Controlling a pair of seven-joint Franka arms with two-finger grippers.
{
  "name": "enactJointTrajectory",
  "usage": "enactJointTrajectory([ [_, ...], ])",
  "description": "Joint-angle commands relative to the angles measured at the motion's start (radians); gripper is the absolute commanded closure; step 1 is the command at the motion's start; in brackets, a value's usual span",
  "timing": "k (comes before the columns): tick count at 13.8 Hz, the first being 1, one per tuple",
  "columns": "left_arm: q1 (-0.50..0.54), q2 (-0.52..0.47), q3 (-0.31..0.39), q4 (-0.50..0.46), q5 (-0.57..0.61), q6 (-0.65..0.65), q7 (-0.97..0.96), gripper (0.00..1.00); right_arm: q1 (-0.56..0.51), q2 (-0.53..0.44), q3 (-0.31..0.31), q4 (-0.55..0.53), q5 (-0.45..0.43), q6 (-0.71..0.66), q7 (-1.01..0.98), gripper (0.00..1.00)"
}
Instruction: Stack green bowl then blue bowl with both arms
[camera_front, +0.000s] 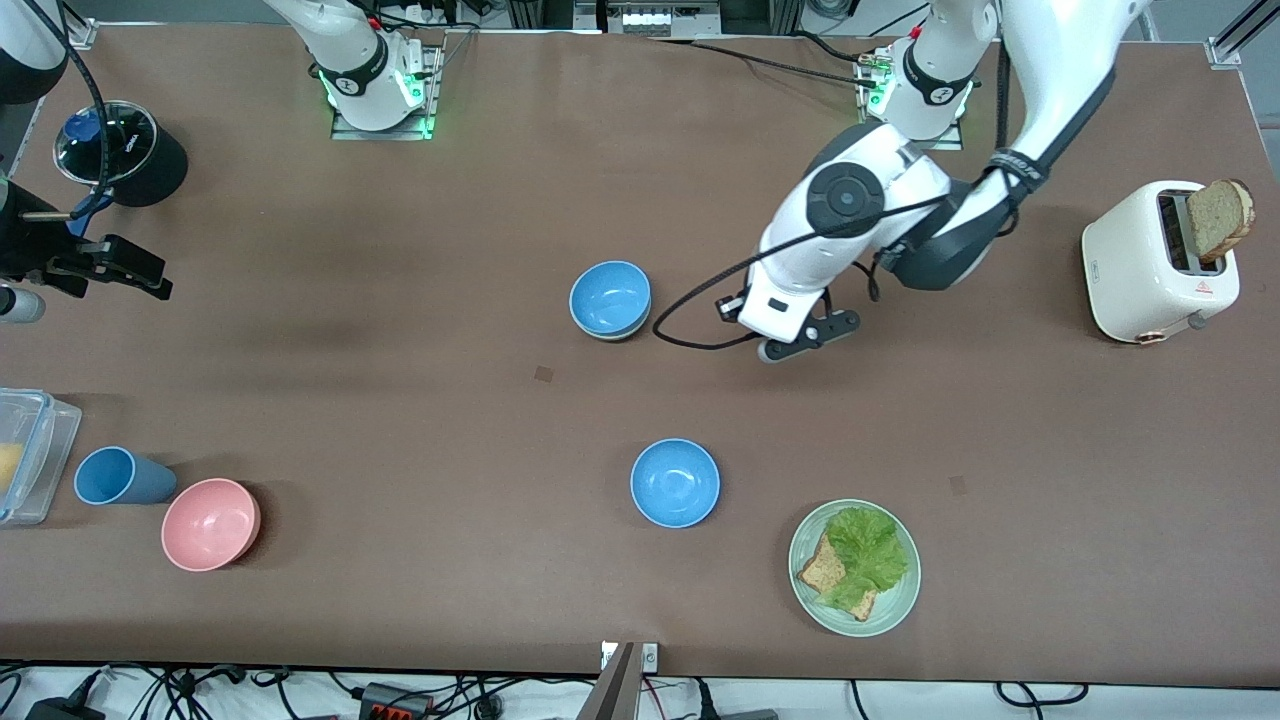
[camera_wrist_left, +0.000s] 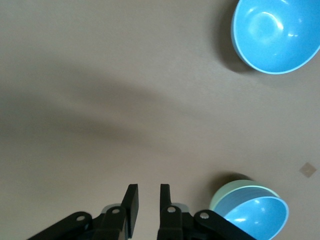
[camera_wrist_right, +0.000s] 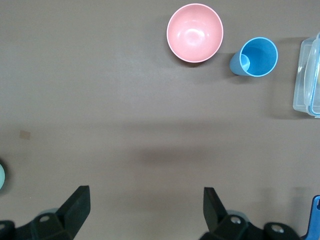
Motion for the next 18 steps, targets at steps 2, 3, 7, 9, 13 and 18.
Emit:
enactJointTrajectory([
  [2, 0.130, -0.014, -0.082, 0.008, 0.023, -0.077, 0.145, 0.70, 0.000, -0.020, 0.001, -0.014, 0.002, 0.000, -0.012, 0.00],
  [3, 0.157, -0.014, -0.093, 0.028, 0.021, -0.103, 0.195, 0.67, 0.000, -0.020, 0.001, -0.014, 0.002, 0.000, -0.012, 0.00],
  [7, 0.209, -0.011, -0.090, 0.119, 0.023, -0.287, 0.512, 0.00, 0.001, -0.023, 0.001, -0.014, 0.002, -0.003, -0.014, 0.00],
  [9, 0.280, -0.013, -0.090, 0.119, 0.023, -0.290, 0.730, 0.00, 0.001, -0.023, 0.002, -0.014, 0.002, -0.005, -0.014, 0.00],
  [13, 0.346, -0.045, -0.047, 0.114, 0.027, -0.283, 1.131, 0.00, 0.003, -0.023, 0.002, -0.012, 0.000, -0.008, -0.015, 0.00],
  [18, 0.328, -0.154, 0.120, 0.091, 0.060, -0.217, 1.547, 0.00, 0.004, -0.023, 0.004, -0.012, -0.012, -0.008, -0.015, 0.00],
])
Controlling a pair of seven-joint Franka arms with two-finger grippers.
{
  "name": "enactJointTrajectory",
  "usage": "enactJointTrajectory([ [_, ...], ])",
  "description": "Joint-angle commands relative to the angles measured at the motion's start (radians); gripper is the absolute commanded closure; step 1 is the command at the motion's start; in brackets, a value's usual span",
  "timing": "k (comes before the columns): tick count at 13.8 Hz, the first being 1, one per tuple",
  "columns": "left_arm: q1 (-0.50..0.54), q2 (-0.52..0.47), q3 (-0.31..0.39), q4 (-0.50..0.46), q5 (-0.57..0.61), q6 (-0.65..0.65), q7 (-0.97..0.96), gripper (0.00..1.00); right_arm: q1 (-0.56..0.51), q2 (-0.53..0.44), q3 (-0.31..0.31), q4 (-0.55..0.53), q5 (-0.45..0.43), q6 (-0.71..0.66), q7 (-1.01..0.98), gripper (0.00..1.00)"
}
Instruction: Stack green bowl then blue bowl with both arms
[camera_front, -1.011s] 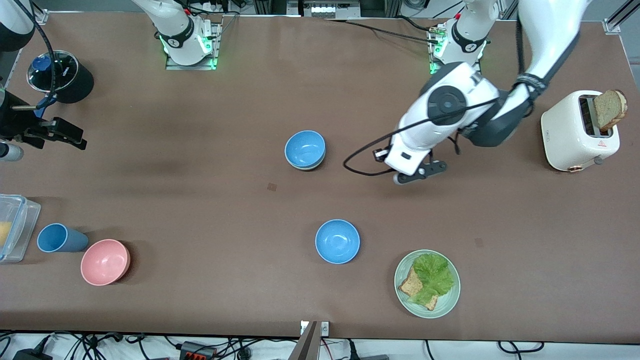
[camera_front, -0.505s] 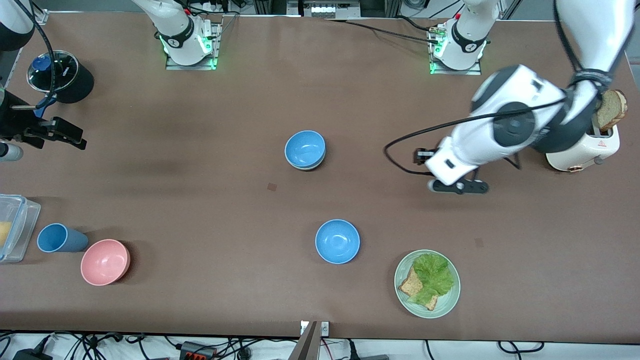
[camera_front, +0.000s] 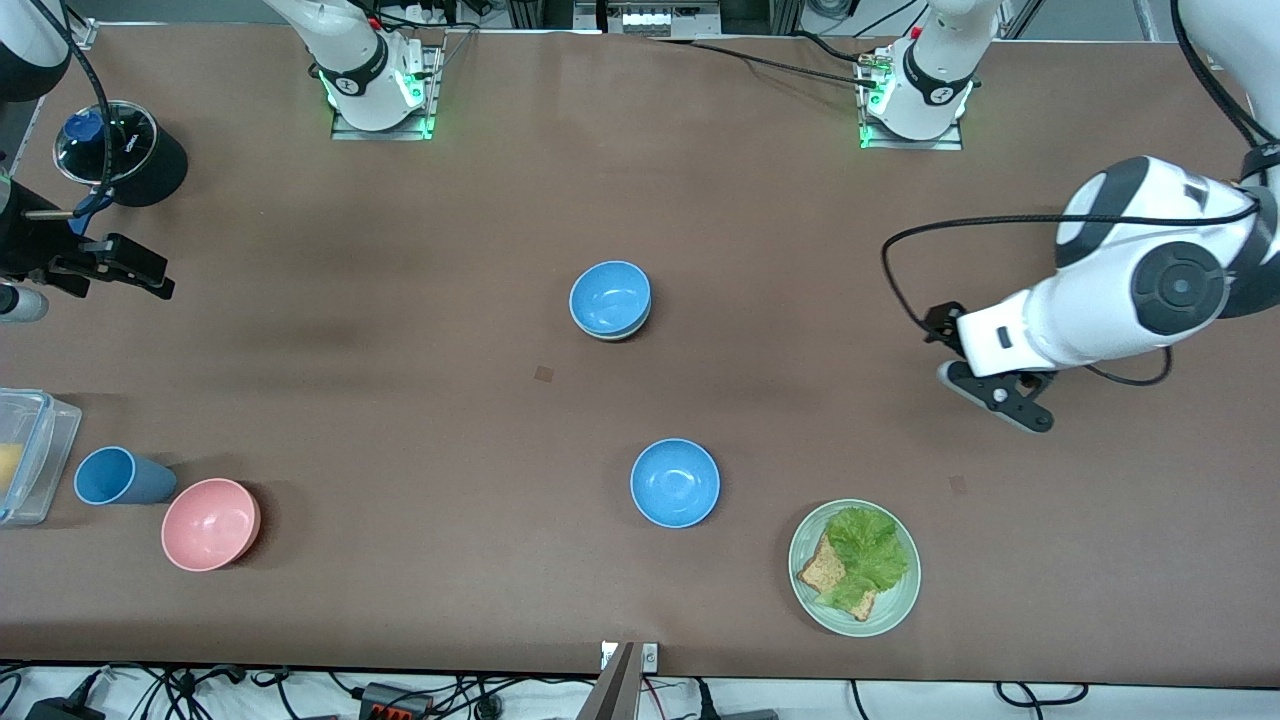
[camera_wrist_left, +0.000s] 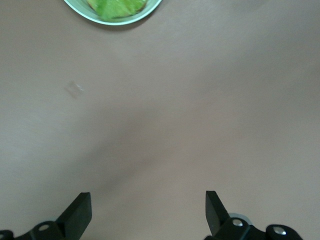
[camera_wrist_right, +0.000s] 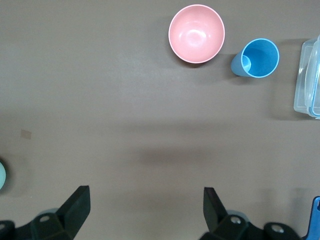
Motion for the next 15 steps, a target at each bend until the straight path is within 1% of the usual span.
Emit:
enactJointTrajectory([
  [1, -0.063, -0.128, 0.139, -0.042, 0.010, 0.046, 0.166, 0.00, 0.001, -0.021, 0.003, -0.013, -0.017, -0.006, -0.015, 0.00],
  [3, -0.175, -0.191, 0.283, -0.051, 0.002, 0.068, 0.169, 0.00, 0.002, -0.021, 0.005, -0.013, -0.018, -0.008, -0.013, 0.00],
  [4, -0.227, -0.217, 0.341, -0.053, 0.000, 0.068, 0.158, 0.00, 0.004, -0.023, 0.005, -0.013, -0.018, -0.011, -0.015, 0.00],
  [5, -0.263, -0.239, 0.383, -0.053, -0.007, 0.068, 0.157, 0.00, 0.004, -0.026, 0.008, -0.013, -0.018, -0.017, -0.013, 0.00],
  [6, -0.300, -0.263, 0.430, -0.053, -0.045, 0.065, 0.154, 0.00, 0.002, -0.026, 0.009, -0.013, -0.018, -0.022, -0.015, 0.00],
  [7, -0.338, -0.280, 0.496, -0.053, -0.111, 0.065, 0.151, 0.00, 0.002, -0.026, 0.009, -0.014, -0.018, -0.022, -0.015, 0.00],
  [8, -0.386, -0.285, 0.576, -0.053, -0.188, 0.068, 0.151, 0.00, 0.002, -0.026, 0.009, -0.014, -0.018, -0.022, -0.015, 0.00],
  [10, -0.526, -0.293, 0.796, -0.051, -0.352, 0.066, 0.151, 0.00, 0.004, -0.026, 0.011, -0.013, -0.020, -0.019, -0.015, 0.00],
  [11, -0.595, -0.293, 0.886, -0.045, -0.398, 0.063, 0.149, 0.00, 0.004, -0.026, 0.011, -0.013, -0.020, -0.019, -0.015, 0.00],
  [12, -0.643, -0.293, 0.937, -0.041, -0.421, 0.062, 0.142, 0.00, 0.004, -0.026, 0.011, -0.013, -0.020, -0.016, -0.015, 0.00],
  [13, -0.665, -0.300, 0.954, -0.036, -0.425, 0.060, 0.116, 0.00, 0.002, -0.026, 0.011, -0.014, -0.020, -0.016, -0.015, 0.00],
  [15, -0.665, -0.300, 0.954, -0.021, -0.423, 0.060, -0.008, 0.00, 0.004, -0.026, 0.011, -0.013, -0.020, -0.017, -0.015, 0.00],
])
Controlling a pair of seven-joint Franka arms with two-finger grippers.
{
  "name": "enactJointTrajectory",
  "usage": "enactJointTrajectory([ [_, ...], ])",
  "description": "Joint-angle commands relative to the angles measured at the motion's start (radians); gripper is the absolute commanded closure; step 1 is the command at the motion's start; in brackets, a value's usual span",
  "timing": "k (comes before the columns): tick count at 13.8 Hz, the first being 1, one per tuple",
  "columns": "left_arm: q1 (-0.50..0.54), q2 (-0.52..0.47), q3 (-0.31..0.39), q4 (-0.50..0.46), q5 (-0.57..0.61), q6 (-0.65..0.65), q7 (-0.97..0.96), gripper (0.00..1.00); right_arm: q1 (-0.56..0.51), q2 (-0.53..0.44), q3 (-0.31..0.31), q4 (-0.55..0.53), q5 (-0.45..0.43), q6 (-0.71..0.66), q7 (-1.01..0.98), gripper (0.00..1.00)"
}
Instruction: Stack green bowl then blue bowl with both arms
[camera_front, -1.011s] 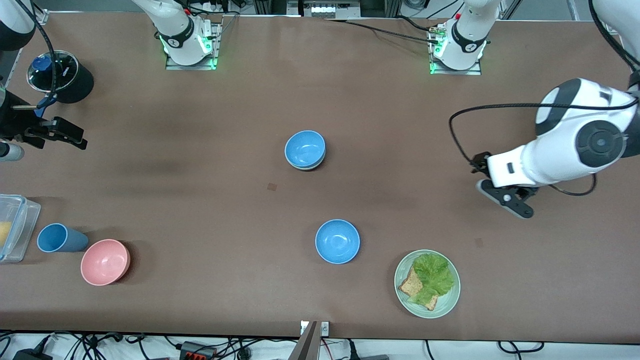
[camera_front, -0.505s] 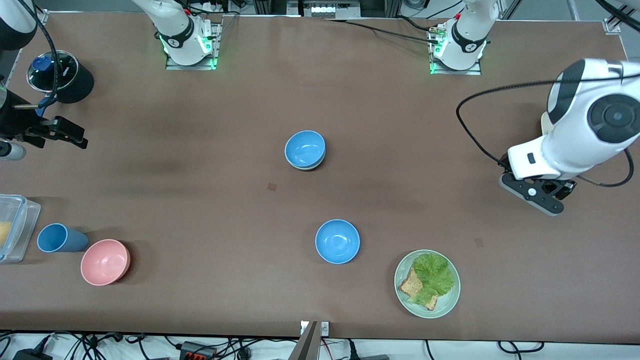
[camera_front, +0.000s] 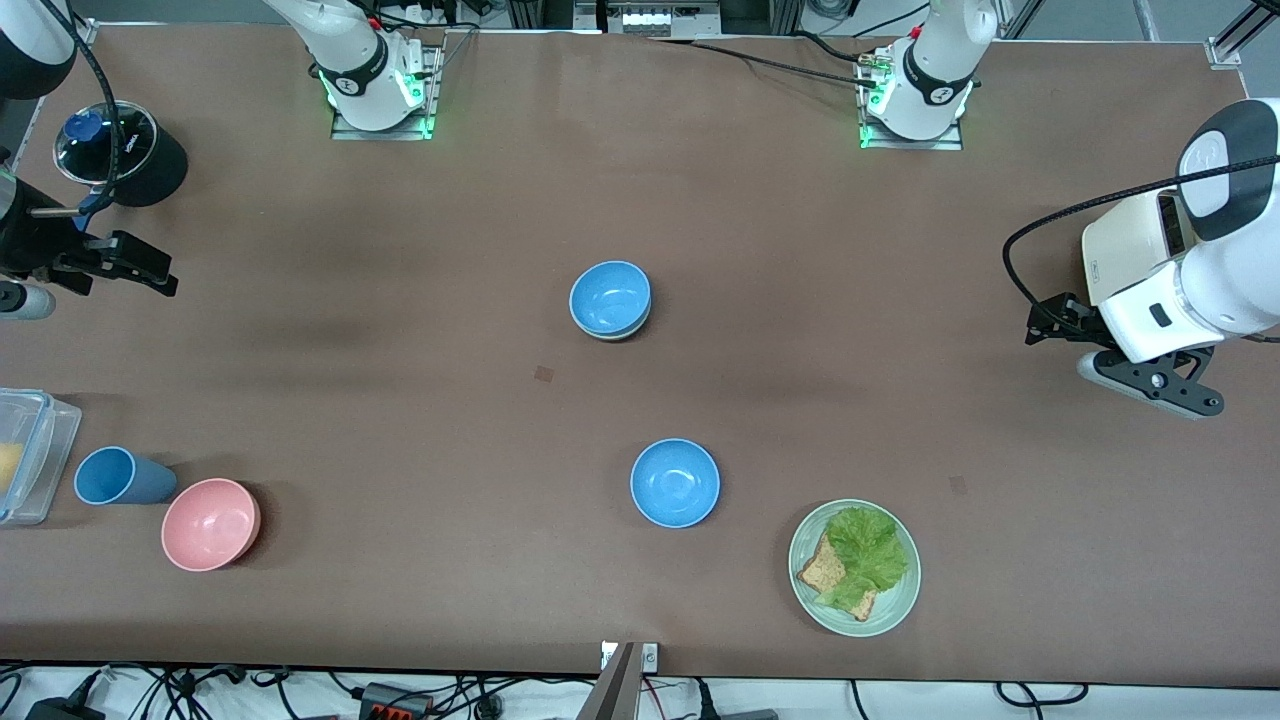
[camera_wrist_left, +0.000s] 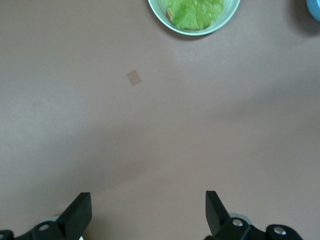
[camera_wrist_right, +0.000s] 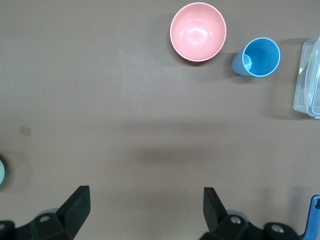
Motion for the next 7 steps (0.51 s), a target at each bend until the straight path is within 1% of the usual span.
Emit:
enactJointTrajectory([
  [1, -0.032, -0.025, 0.025, 0.001, -0.012, -0.004, -0.171, 0.00, 0.000, -0.023, 0.007, -0.014, -0.014, -0.007, -0.012, 0.00],
  [2, -0.032, -0.025, 0.023, 0.001, -0.012, -0.014, -0.236, 0.00, 0.000, -0.023, 0.007, -0.014, -0.014, -0.006, -0.012, 0.00],
  [4, -0.029, -0.028, 0.014, 0.004, -0.028, -0.028, -0.261, 0.00, 0.000, -0.023, 0.007, -0.014, -0.014, -0.009, -0.012, 0.00],
  [7, -0.021, -0.086, 0.009, -0.010, -0.032, -0.061, -0.267, 0.00, 0.000, -0.023, 0.007, -0.014, -0.014, -0.009, -0.012, 0.00],
])
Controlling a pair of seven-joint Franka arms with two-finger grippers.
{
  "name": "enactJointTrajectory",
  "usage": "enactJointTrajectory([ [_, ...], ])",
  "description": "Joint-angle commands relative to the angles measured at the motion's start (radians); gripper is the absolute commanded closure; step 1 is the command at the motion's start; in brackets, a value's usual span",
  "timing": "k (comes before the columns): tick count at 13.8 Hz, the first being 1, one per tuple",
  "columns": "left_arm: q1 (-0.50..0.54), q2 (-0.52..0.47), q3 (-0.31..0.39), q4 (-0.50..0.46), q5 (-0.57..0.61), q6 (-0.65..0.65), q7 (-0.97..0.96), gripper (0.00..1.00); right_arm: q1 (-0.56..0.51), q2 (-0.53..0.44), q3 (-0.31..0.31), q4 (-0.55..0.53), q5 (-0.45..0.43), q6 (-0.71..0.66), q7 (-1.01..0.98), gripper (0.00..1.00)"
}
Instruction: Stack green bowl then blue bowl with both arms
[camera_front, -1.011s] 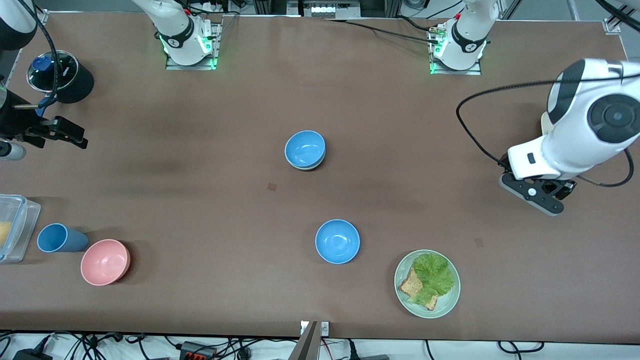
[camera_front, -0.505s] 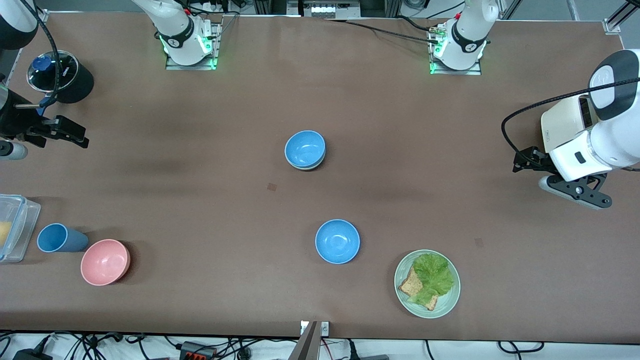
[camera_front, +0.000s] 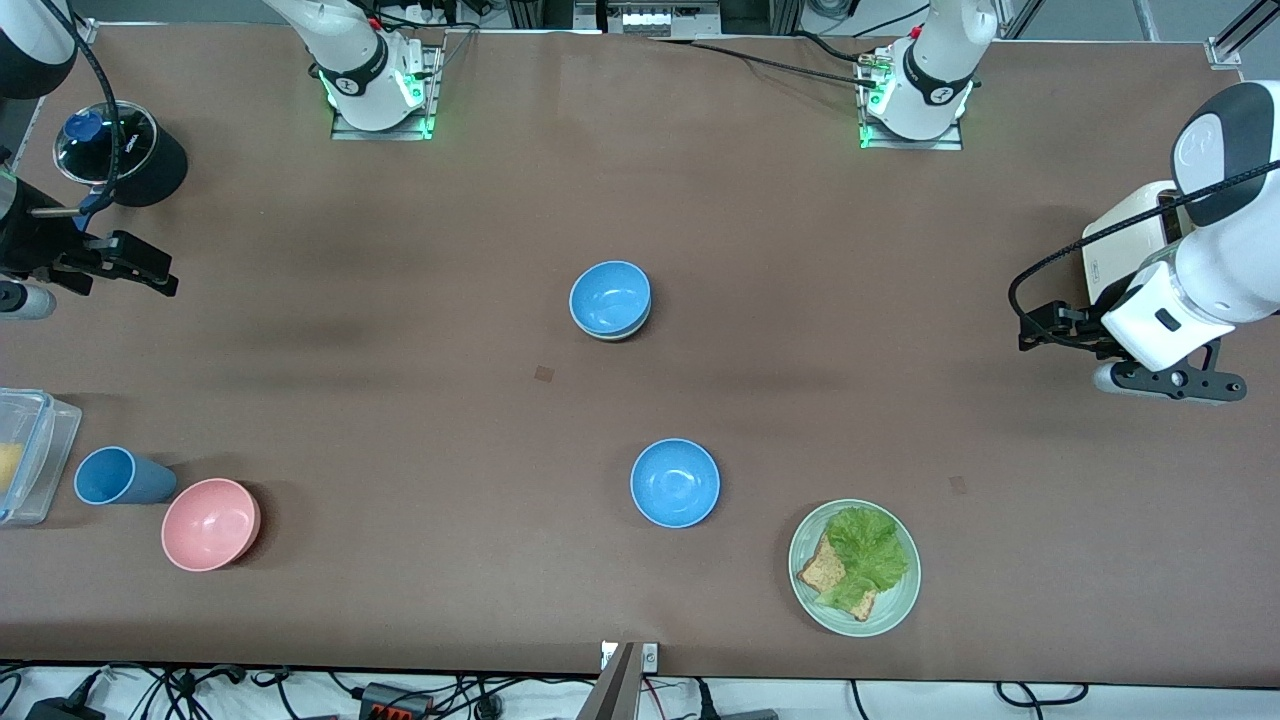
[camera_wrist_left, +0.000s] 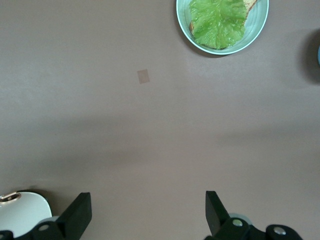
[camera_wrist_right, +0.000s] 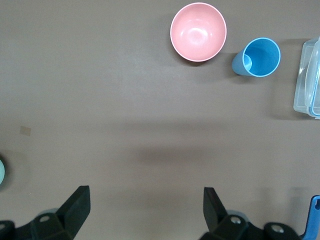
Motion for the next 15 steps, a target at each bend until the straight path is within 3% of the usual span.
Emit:
enactJointTrajectory([
  [1, 0.004, -0.073, 0.004, -0.014, -0.020, -0.062, -0.018, 0.00, -0.001, -0.023, 0.006, -0.013, -0.014, -0.009, -0.011, 0.00],
  [7, 0.023, -0.139, -0.027, -0.076, -0.023, -0.057, -0.130, 0.00, -0.001, -0.026, 0.006, -0.013, -0.014, -0.015, -0.011, 0.00],
  [15, 0.024, -0.138, -0.027, -0.064, -0.061, -0.108, -0.133, 0.00, 0.001, -0.032, 0.005, -0.011, -0.012, -0.026, -0.010, 0.00],
])
